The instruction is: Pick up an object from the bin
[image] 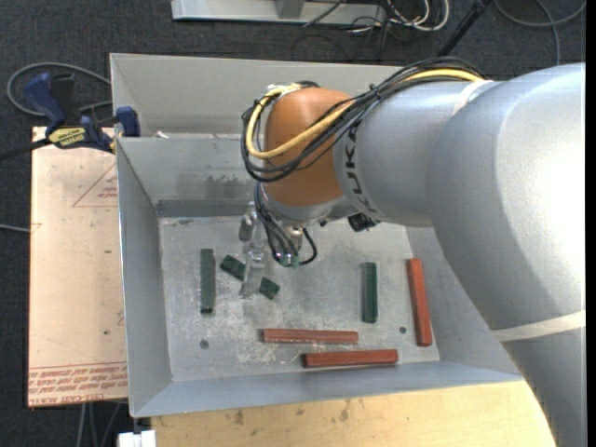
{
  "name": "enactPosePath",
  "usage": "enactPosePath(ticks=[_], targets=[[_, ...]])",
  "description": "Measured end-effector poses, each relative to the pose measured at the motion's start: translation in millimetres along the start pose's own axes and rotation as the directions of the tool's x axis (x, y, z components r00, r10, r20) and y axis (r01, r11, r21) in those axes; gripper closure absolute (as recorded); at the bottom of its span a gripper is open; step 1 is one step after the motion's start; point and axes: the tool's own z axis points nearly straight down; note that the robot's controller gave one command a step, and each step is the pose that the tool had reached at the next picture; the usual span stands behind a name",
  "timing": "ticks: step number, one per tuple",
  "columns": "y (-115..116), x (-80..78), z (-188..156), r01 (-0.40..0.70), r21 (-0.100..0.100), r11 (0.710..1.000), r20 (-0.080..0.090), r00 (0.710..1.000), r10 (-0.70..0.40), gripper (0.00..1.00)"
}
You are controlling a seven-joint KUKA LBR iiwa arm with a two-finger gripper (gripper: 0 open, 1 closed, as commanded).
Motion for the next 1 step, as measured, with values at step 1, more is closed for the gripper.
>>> enactPosePath(ticks=[1], targets=[[3.9,-1.8,32.1,-0.013,0.001,1.0,-0.004,1.0,0.013,0.0]])
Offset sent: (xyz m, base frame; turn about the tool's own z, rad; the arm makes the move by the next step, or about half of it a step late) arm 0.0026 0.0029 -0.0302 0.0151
